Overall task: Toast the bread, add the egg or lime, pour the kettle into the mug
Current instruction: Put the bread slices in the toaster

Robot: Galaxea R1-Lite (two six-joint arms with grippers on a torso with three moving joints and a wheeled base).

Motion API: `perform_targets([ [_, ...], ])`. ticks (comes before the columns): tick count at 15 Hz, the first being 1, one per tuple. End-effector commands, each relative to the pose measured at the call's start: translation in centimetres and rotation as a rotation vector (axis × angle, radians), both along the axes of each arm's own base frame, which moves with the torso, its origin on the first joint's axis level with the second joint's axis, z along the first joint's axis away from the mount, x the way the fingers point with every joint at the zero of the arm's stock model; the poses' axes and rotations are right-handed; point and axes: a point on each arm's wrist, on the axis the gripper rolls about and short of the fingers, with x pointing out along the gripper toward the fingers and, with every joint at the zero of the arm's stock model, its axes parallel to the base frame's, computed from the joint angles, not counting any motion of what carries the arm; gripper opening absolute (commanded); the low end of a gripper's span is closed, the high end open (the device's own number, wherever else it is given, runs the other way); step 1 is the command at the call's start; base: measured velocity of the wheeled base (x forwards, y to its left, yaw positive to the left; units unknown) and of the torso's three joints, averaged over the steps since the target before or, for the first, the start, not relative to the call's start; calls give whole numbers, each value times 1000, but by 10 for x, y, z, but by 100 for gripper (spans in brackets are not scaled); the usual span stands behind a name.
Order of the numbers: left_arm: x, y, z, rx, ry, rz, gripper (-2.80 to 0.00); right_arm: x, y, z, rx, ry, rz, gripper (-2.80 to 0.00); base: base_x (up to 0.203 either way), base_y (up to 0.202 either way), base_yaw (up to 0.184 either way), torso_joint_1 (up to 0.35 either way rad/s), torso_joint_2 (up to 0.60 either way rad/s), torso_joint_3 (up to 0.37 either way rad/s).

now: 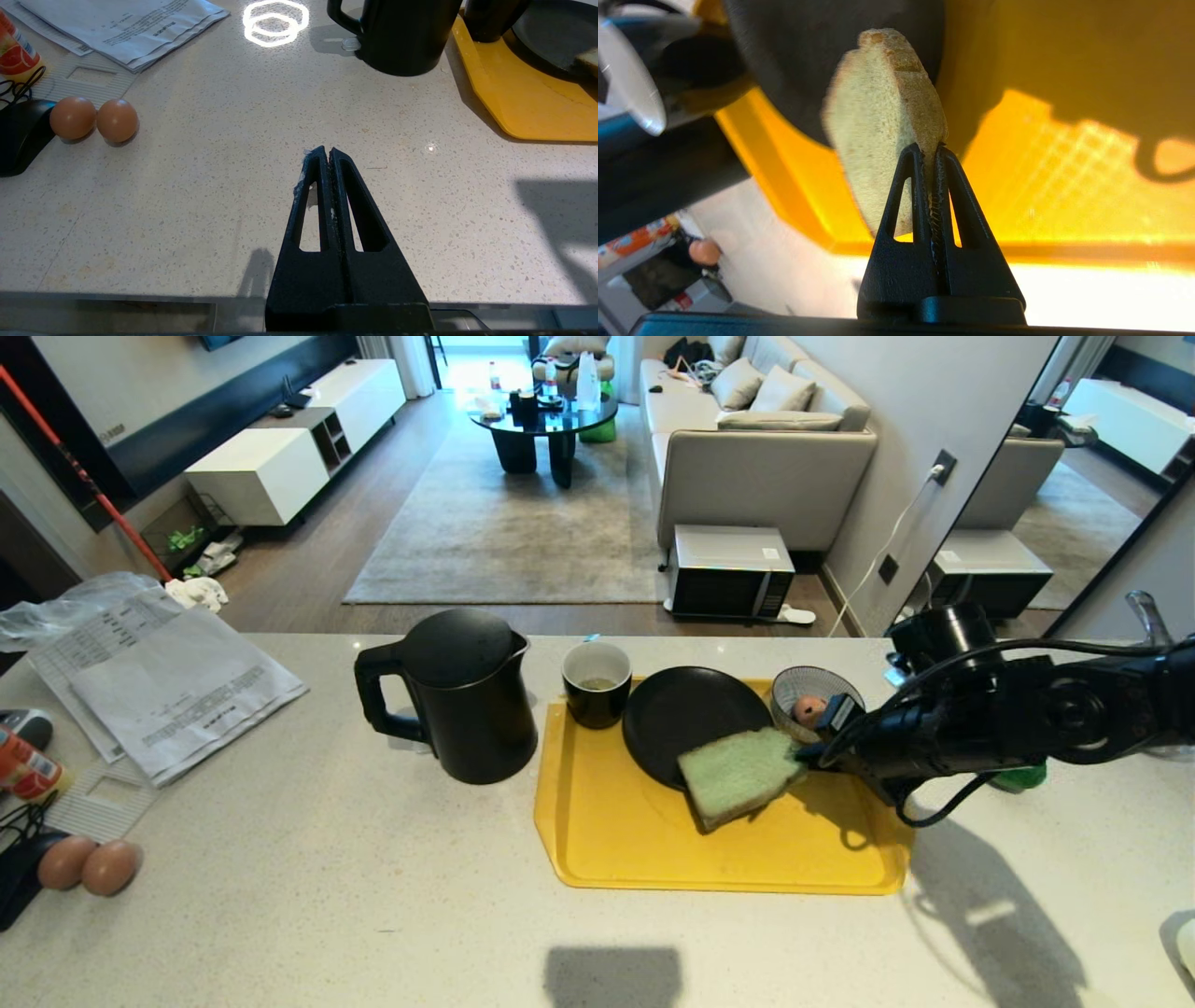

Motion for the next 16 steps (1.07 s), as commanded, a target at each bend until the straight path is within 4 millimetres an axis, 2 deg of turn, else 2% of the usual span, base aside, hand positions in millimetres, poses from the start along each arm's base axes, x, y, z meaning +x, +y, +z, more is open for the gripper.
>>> perform_targets([
  [1, 1, 0, -4, -1, 11, 1, -280, -32, -7, 27, 9, -64, 12, -280, 0, 0, 0, 0, 0, 0],
  [3, 1, 0, -4, -1, 11, 1, -280, -53, -13, 40, 2, -108, 27, -280, 0, 0, 0, 0, 0, 0],
  [6, 1, 0, -4, -1, 11, 1, -280, -85, -21, 70, -1, -212, 37, -280, 0, 0, 0, 0, 0, 0],
  [11, 1, 0, -4, -1, 11, 1, -280, -133, -41, 120, -119, -384, 38, -280, 0, 0, 0, 0, 0, 0],
  [16, 1, 0, -4, -1, 11, 1, -280, -174, -60, 152, -218, -563, 23, -280, 0, 0, 0, 0, 0, 0],
])
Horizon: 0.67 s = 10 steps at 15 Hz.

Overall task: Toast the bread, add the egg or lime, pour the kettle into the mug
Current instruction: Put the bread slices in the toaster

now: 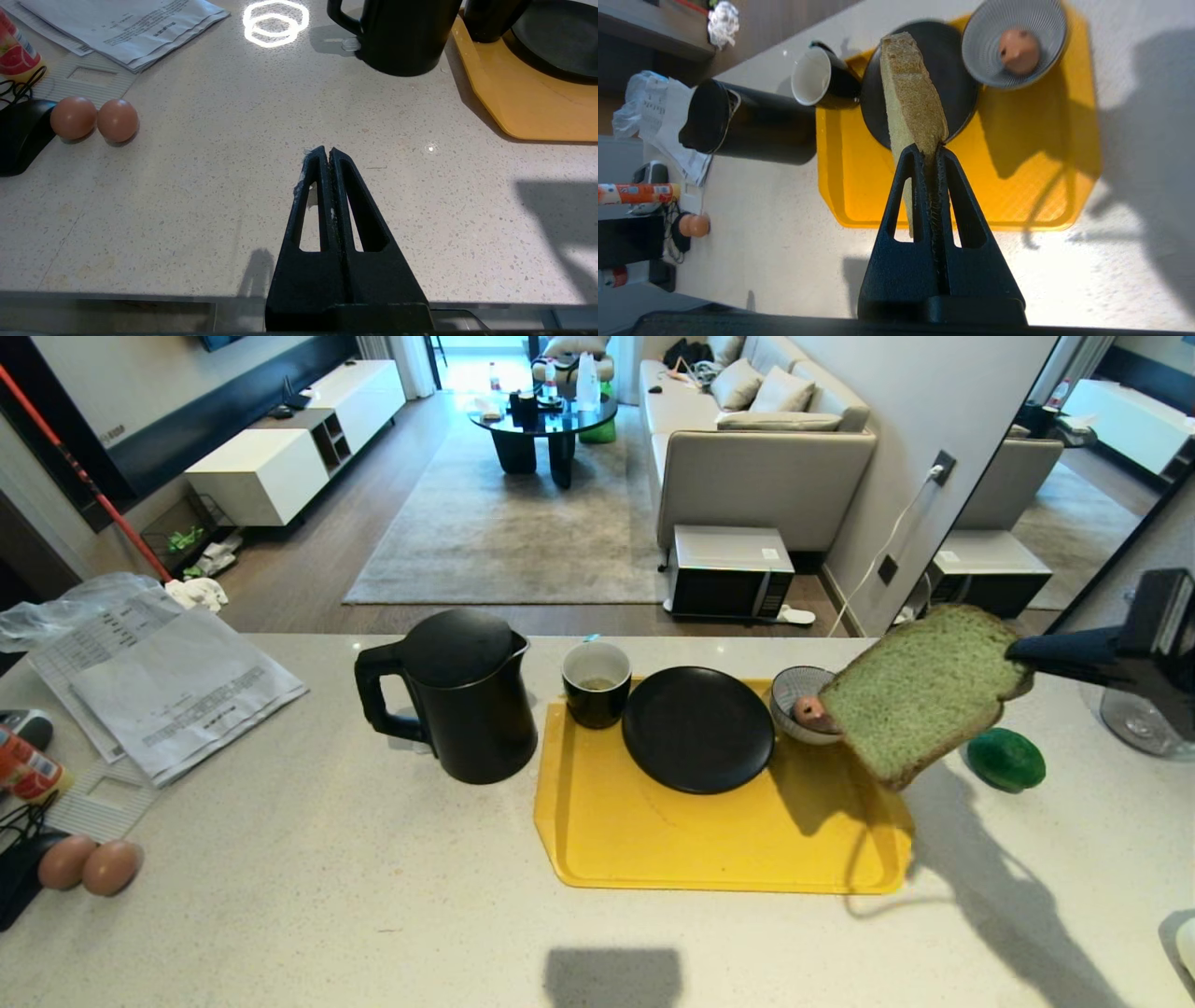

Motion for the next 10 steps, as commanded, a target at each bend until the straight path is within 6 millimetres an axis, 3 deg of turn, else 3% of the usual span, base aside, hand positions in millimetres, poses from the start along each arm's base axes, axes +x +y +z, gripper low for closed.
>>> perform_targets([
  [1, 1, 0, -4, 0, 11, 1, -280, -27, -11, 17, -34, -106, -20, -280, 0, 0, 0, 0, 0, 0],
  [10, 1, 0, -4, 0, 11, 1, -280, -69, -26, 32, -318, -264, -127, -280, 0, 0, 0, 0, 0, 0],
])
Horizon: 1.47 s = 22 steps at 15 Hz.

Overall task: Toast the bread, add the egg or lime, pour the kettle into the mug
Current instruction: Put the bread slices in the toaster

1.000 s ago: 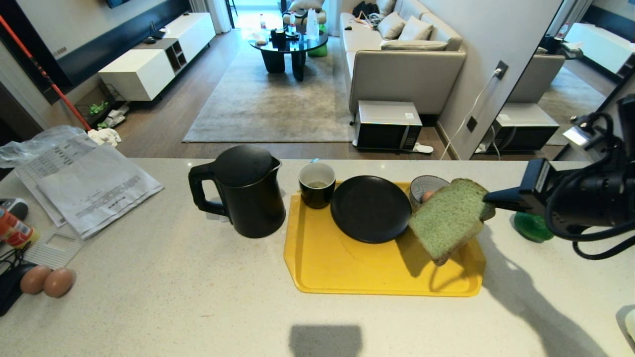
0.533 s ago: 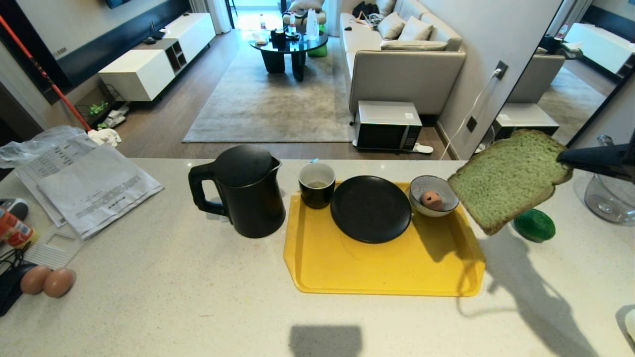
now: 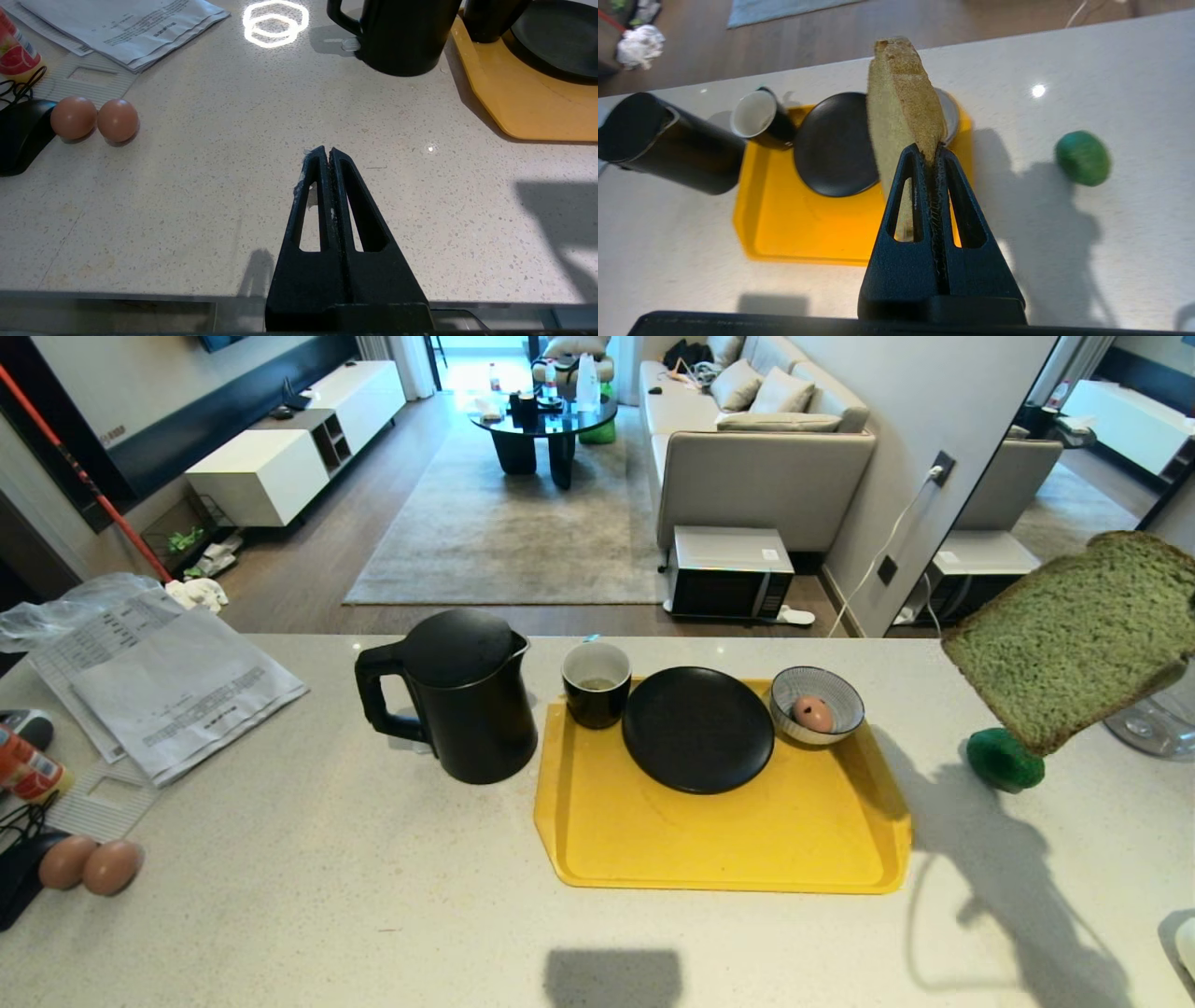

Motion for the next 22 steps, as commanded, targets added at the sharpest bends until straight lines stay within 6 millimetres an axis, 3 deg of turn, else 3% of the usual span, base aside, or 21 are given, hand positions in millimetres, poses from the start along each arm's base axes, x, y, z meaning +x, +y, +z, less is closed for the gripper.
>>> perform_targets([
  [1, 1, 0, -4, 0, 11, 1, -280, -12, -2, 2, -32, -30, -29, -280, 0, 0, 0, 0, 0, 0],
  [4, 1, 0, -4, 0, 11, 1, -280, -17, -3, 4, -87, -48, -59, -280, 0, 0, 0, 0, 0, 0],
  [12, 1, 0, -4, 0, 11, 1, -280, -58, -8, -8, -254, -39, -121, -280, 0, 0, 0, 0, 0, 0],
  [22, 1, 0, -4, 0, 11, 1, -280, -60, -10, -8, -276, -52, -223, -280, 0, 0, 0, 0, 0, 0],
])
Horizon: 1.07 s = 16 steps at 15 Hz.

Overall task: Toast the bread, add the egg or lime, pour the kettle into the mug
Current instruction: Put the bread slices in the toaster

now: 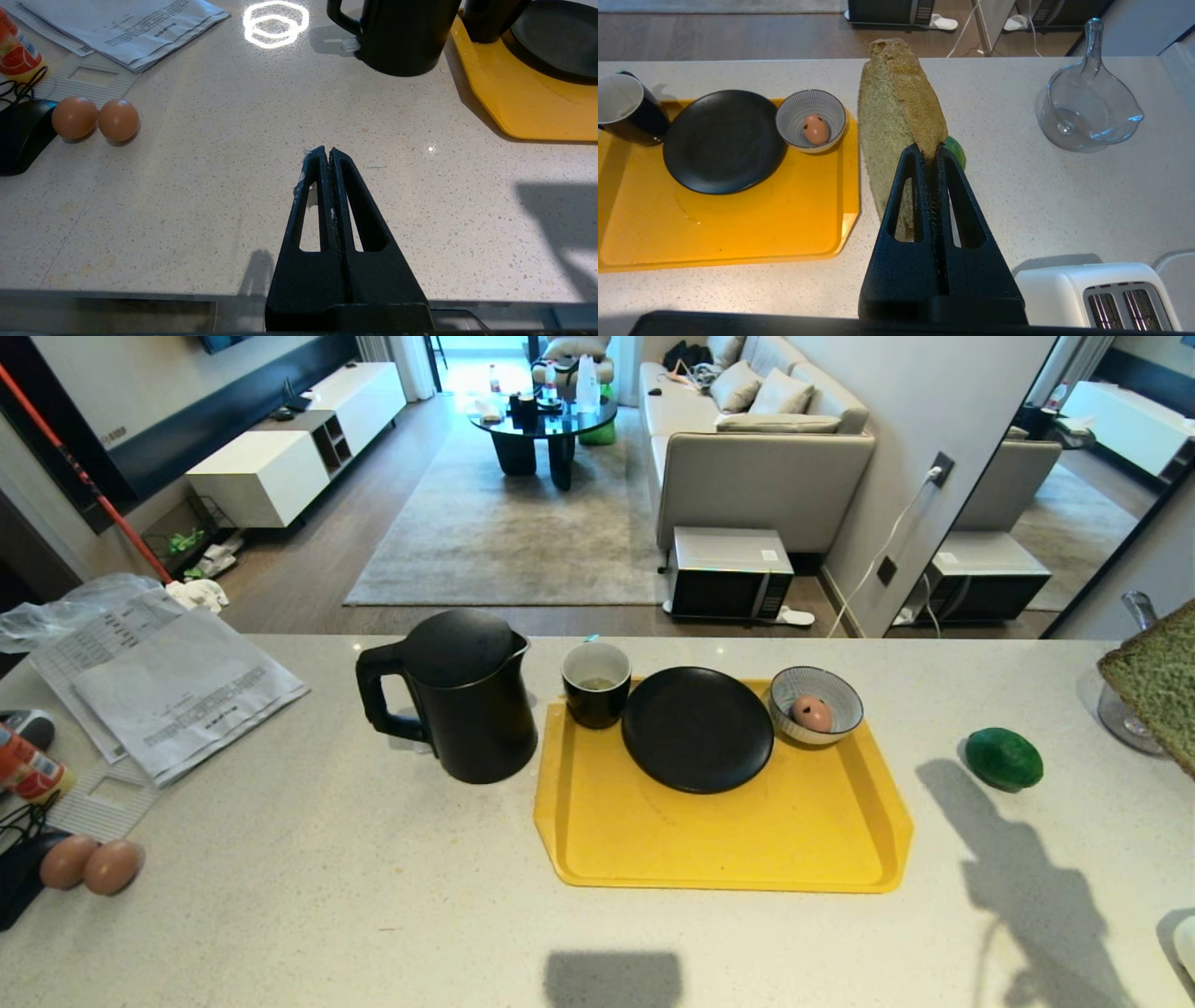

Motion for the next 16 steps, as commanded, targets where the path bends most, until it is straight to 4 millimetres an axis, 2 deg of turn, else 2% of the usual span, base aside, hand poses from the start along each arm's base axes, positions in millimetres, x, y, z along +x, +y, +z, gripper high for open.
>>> perform_targets([
  [1, 1, 0, -4, -1, 11, 1, -280, 0, 0, -5, -1, 18, -2, -280, 0, 0, 0, 0, 0, 0],
  [16, 1, 0, -4, -1, 11, 1, -280, -7, 0, -10, -2, 12, 2, -280, 0, 0, 0, 0, 0, 0],
])
